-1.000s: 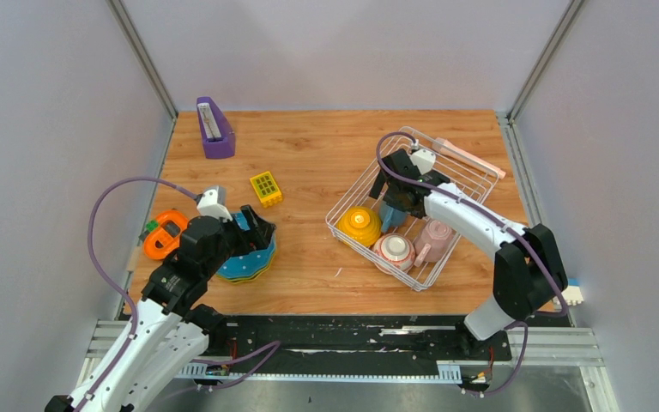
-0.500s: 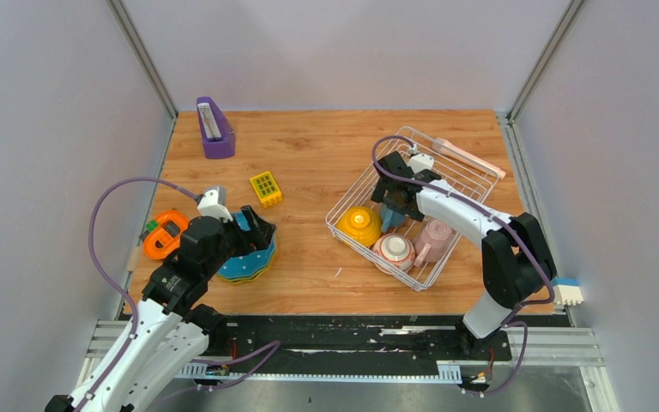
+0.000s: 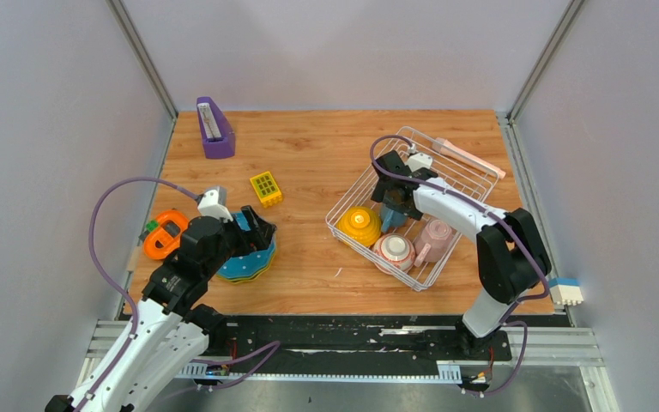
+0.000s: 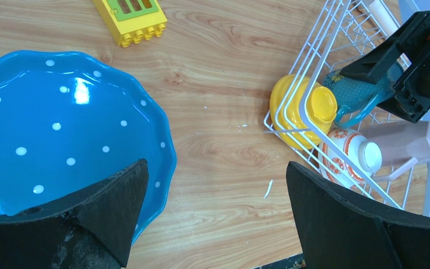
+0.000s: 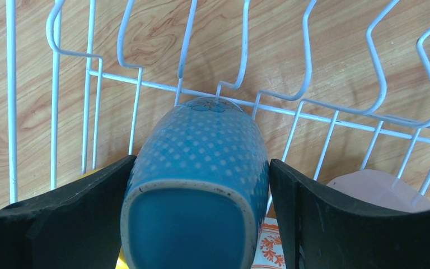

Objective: Unload the mixed dishes from the dish rack
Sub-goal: Pick up the cup from the dish rack.

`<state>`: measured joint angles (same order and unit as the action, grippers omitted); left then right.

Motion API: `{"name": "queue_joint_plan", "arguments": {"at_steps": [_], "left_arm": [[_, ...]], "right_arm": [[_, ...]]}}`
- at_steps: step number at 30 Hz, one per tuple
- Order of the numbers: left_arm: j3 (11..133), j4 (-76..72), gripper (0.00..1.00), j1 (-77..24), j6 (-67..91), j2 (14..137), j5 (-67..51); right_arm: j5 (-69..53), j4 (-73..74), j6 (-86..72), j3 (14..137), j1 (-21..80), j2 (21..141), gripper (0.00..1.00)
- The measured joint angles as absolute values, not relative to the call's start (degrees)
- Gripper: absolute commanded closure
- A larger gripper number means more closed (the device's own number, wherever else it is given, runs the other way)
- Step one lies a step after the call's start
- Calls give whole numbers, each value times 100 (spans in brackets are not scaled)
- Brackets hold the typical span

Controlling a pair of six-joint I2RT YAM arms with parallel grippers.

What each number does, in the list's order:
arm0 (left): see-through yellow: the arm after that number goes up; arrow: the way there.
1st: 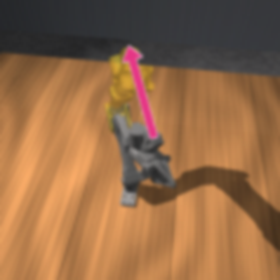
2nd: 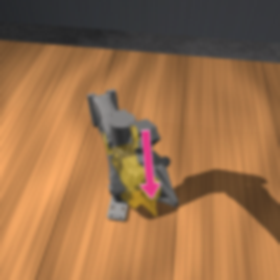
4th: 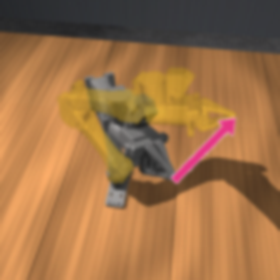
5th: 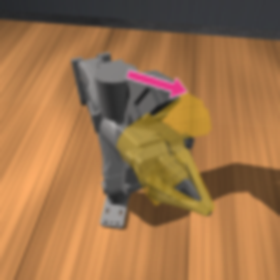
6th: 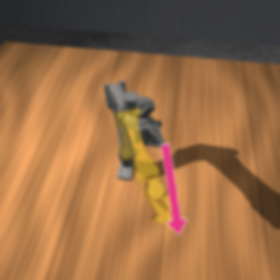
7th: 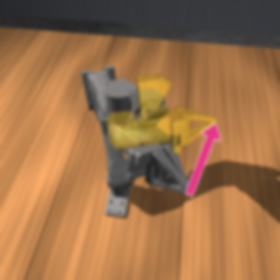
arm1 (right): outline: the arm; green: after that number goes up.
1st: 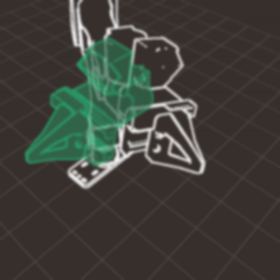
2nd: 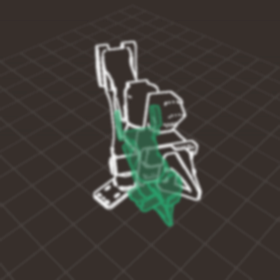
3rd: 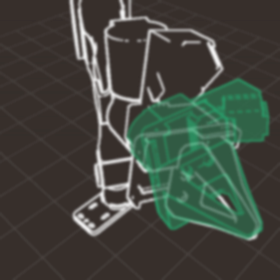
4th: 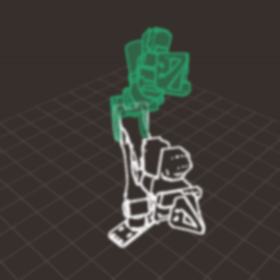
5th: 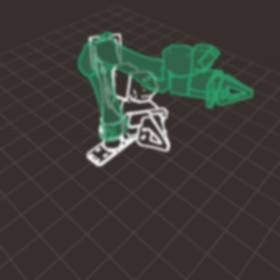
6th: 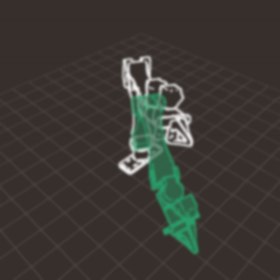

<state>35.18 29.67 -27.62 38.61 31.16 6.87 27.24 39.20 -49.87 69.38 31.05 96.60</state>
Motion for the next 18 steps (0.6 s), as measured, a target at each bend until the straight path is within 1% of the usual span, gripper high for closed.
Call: {"name": "queue_joint_plan", "arguments": {"at_steps": [2, 4, 9, 13, 17, 18], "left_arm": [[3518, 2967, 0, -2762, 3861, 3116, 687], [3518, 2967, 0, -2762, 3861, 3116, 687], [3518, 2967, 0, -2762, 3861, 3116, 687], [3518, 2967, 0, -2762, 3863, 3118, 687], [3518, 2967, 0, -2762, 3865, 3120, 683], [3518, 2965, 0, -2762, 3865, 3120, 670]], "right_arm": [[2762, 3920, -4989, 6938, 3103, 9660, 23], [2790, 3920, -4995, 6938, 3103, 9660, 31], [2808, 3922, -5004, 6938, 3098, 9649, 46], [2805, 3951, -4989, 6886, 3098, 9520, 53], [2808, 3975, -4952, 6779, 3098, 9139, 62], [2805, 3962, -4939, 6753, 3098, 8997, 63]]}}
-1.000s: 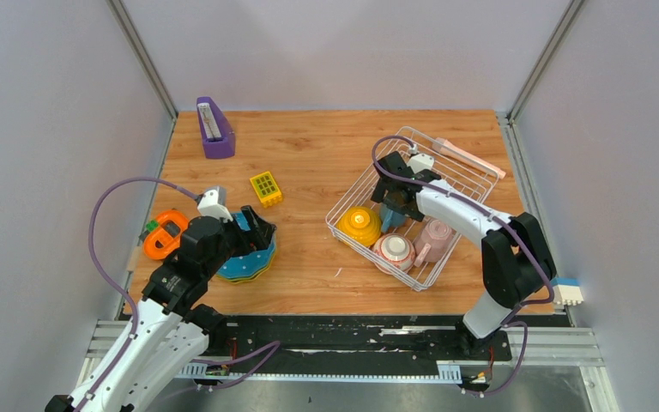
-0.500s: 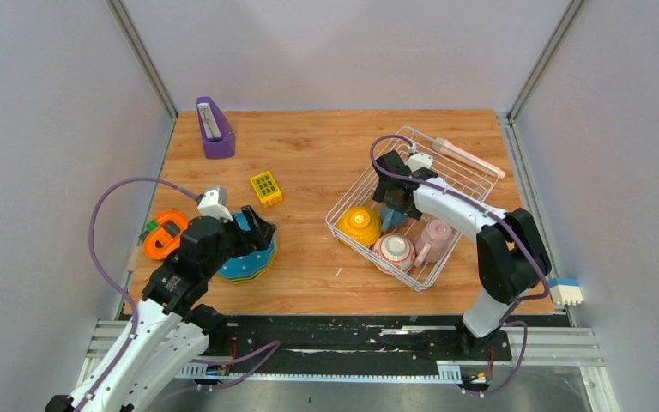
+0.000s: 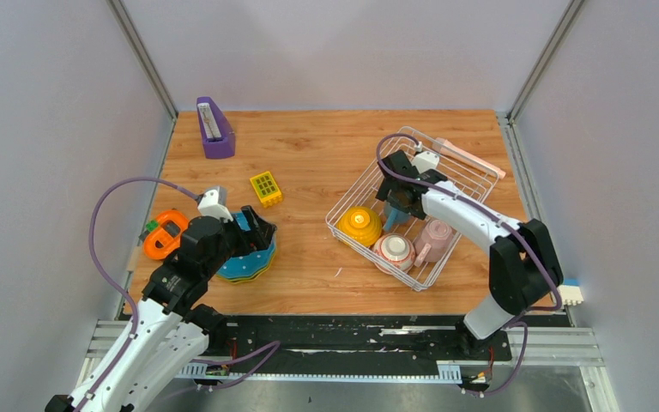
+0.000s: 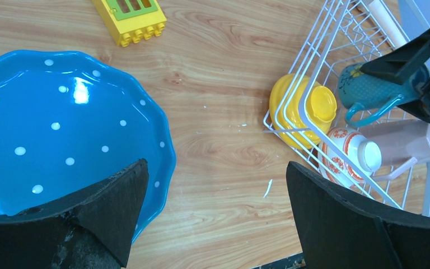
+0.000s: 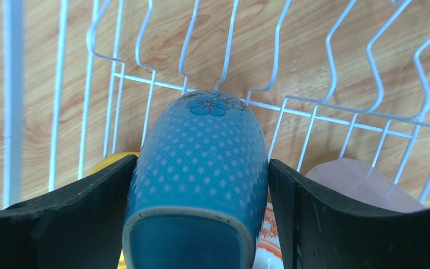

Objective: Unload the mixed dishes from the dish rack
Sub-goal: Pick up the cup from the dish rack.

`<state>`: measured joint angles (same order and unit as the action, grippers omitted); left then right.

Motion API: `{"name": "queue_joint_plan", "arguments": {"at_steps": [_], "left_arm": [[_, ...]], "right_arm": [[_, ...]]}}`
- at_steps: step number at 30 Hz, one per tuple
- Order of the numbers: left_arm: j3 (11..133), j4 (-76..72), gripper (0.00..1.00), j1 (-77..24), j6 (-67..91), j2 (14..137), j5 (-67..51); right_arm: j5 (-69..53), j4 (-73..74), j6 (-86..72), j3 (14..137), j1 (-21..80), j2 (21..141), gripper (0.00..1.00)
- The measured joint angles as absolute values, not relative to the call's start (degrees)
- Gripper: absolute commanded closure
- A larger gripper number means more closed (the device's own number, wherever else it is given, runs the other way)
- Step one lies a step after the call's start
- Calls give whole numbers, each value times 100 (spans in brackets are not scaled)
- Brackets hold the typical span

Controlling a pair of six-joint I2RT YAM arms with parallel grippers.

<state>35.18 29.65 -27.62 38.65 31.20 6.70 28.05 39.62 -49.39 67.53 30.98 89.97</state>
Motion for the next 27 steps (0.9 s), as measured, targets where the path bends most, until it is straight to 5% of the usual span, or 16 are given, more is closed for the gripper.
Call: {"name": "queue_joint_plan", "arguments": {"at_steps": [17, 27], "left_arm": [[3363, 2062, 0, -2762, 4189, 3153, -357], [2556, -1229, 1, -2773, 5463, 4313, -2423]], "right_arm": [[1909, 2655, -4775, 5017, 3068, 5931, 75], [425, 773, -5426, 3975, 3061, 4556, 78]]}}
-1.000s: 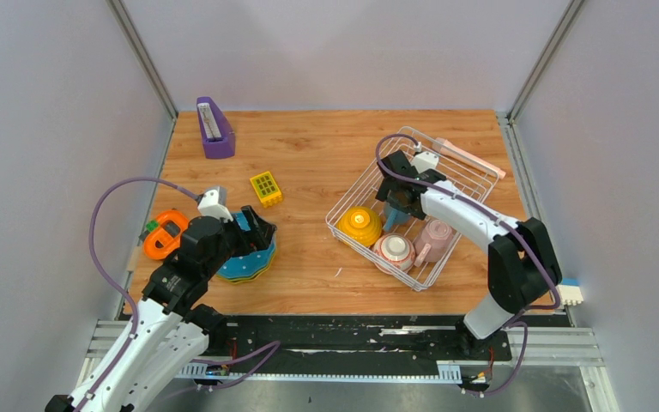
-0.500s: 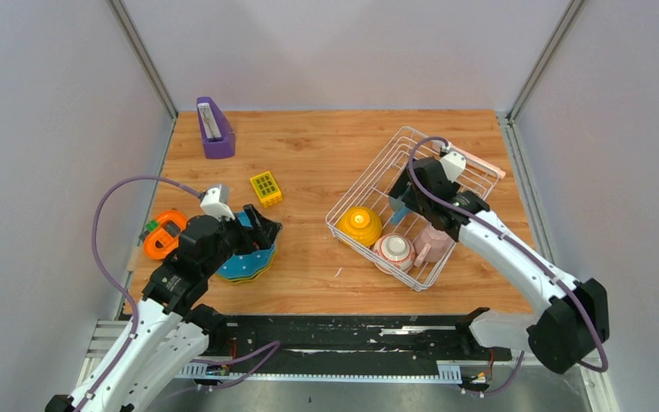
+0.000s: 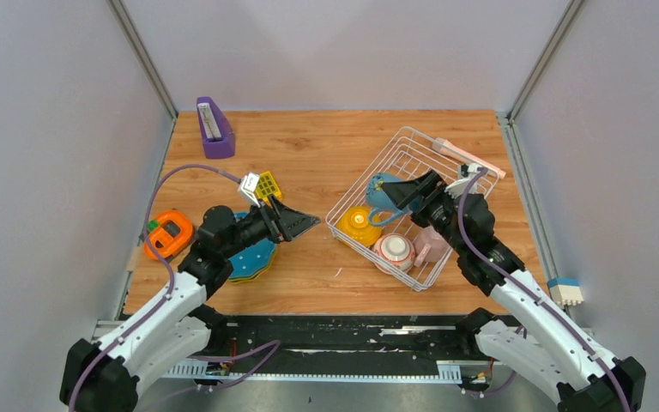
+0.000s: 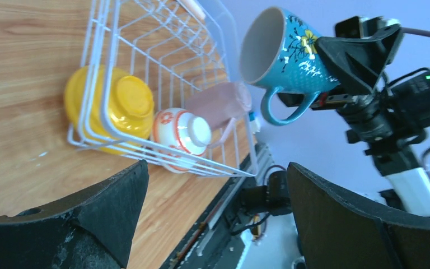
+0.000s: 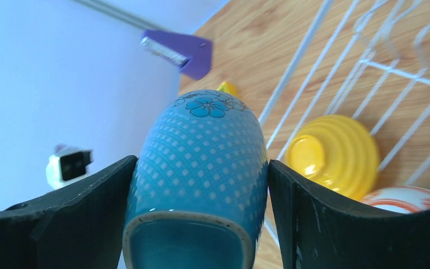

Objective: Unload the mixed dishes from the dish rack
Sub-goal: Pick up the cup from the dish rack, then place the cup at the center of the board.

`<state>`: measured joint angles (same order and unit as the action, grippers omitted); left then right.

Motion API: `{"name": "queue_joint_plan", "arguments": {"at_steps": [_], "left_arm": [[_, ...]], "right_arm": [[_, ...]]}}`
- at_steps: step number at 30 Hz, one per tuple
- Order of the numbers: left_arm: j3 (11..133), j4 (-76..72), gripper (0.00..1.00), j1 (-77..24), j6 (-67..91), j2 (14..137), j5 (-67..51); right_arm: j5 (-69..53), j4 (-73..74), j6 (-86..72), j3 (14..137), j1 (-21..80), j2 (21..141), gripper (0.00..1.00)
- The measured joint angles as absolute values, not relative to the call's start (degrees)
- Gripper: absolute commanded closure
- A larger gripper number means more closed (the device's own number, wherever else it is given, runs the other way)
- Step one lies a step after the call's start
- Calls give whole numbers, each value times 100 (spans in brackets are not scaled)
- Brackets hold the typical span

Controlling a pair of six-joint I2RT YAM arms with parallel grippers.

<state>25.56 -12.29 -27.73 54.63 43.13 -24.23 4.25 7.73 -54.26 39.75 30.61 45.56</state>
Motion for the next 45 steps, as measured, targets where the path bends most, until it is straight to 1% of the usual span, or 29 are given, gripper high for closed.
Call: {"name": "queue_joint_plan", "arguments": {"at_steps": [5, 8, 14, 22, 24, 27, 28, 29, 30, 32, 37, 39, 43, 44, 45], "left_arm": [[2556, -2554, 3, -2989, 5935, 5188, -2928], [2556, -3144, 4, -3267, 6125, 5601, -3092], [2558, -4005, 10, -3693, 6388, 6217, -3148], [2757, -5238, 22, -3828, 6963, 7247, -3389], [2814, -5645, 26, -3870, 7181, 7542, -3500], [2834, -6329, 39, -3918, 7531, 8003, -3651], [2845, -6545, 48, -3931, 7649, 8149, -3699], [2860, -6772, 52, -3946, 7771, 8311, -3754], [2884, -6991, 59, -3964, 7902, 8473, -3820], [2947, -7240, 65, -3977, 8169, 8678, -3874], [3055, -7671, 68, -3981, 8460, 8899, -3920], [3055, -7736, 73, -3981, 8495, 8903, -3918], [3055, -7743, 89, -3977, 8584, 8903, -3900], [3055, -7741, 97, -3975, 8595, 8903, -3894], [3055, -7738, 99, -3972, 8606, 8903, -3889]], "right_arm": [[-301, -281, -6042, 3411, 3063, 4613, 79], [-550, -563, -6296, 3301, 3116, 4799, 79], [-609, -1118, -6504, 3264, 3378, 4880, 80], [-425, -1682, -6722, 2867, 3752, 4781, 80], [-342, -1699, -6726, 2821, 3839, 4781, 80], [-104, -1767, -6722, 2816, 3977, 4775, 80], [-36, -1796, -6722, 2814, 4014, 4772, 80], [25, -1826, -6720, 2812, 4049, 4770, 80], [69, -1846, -6709, 2812, 4073, 4770, 80], [178, -1861, -6593, 2810, 4088, 4770, 80], [392, -1900, -6517, 2808, 4080, 4783, 80], [395, -1949, -6528, 2808, 4082, 4790, 80], [388, -2045, -6514, 2805, 4086, 4836, 78], [388, -2062, -6514, 2805, 4086, 4858, 77], [390, -2082, -6517, 2805, 4086, 4873, 75]]}}
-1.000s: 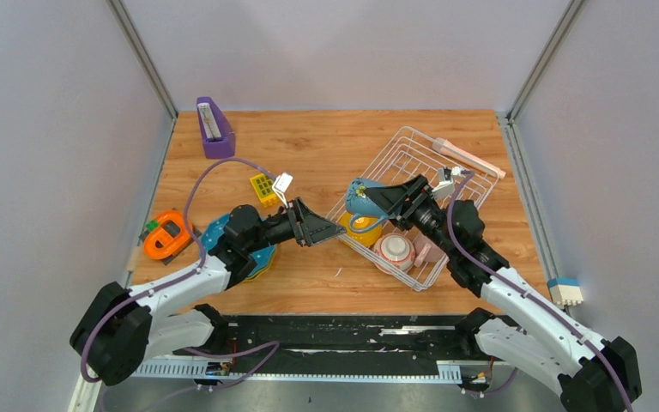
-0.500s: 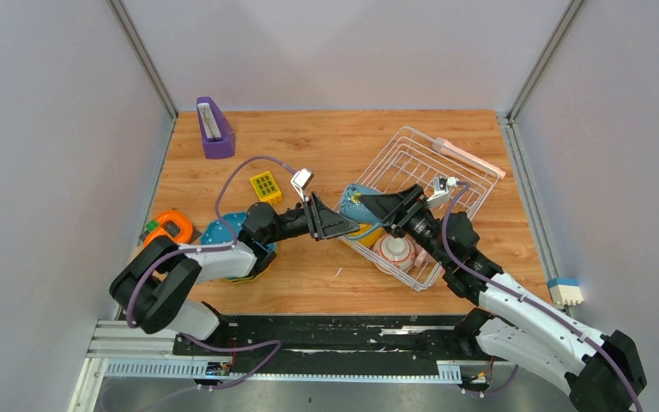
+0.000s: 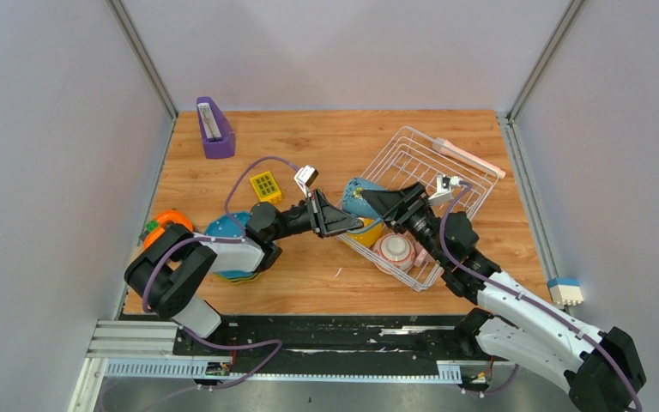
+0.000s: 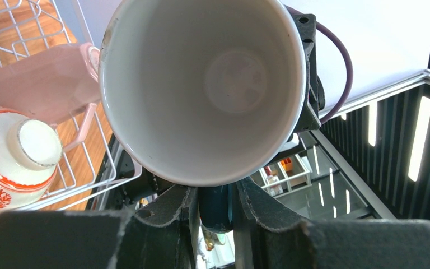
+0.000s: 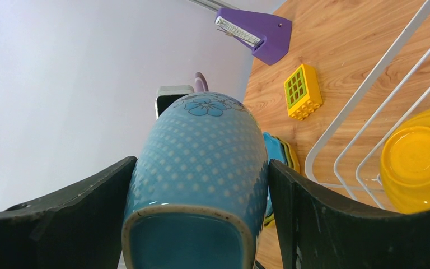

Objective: Unload the mixed dishes from the dish rack
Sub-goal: Place the cup at the center of the board.

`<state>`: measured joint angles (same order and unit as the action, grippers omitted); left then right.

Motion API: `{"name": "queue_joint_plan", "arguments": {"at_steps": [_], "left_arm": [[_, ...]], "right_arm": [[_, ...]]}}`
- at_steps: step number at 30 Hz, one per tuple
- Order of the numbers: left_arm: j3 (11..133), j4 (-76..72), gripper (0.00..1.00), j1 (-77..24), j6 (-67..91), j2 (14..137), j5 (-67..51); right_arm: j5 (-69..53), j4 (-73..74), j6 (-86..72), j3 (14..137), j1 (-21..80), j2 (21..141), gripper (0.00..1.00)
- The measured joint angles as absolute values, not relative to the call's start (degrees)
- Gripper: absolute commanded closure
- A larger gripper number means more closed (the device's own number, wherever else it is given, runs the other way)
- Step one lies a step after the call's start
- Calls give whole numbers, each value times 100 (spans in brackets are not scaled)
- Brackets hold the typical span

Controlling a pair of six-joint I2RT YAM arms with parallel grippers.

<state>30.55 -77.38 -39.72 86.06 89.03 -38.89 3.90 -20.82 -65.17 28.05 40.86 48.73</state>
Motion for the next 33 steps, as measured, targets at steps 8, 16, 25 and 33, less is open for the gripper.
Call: {"name": "queue_joint_plan", "arguments": {"at_steps": [8, 16, 25, 33], "left_arm": [[3055, -7662, 100, -3981, 8602, 8879, -3898], [3004, -5660, 100, -4053, 7452, 7518, -3610], [3063, -2449, 100, -4051, 5647, 5131, -2475], [3479, -266, 100, -4053, 4576, 4298, -1343]], "right_arm": [[443, -1900, -6510, 2808, 4099, 4757, 22], [556, -919, -6335, 3210, 4165, 4423, 0], [585, -497, -6020, 3660, 4180, 4700, 0], [969, -64, -5828, 3647, 4180, 4504, 0]]}}
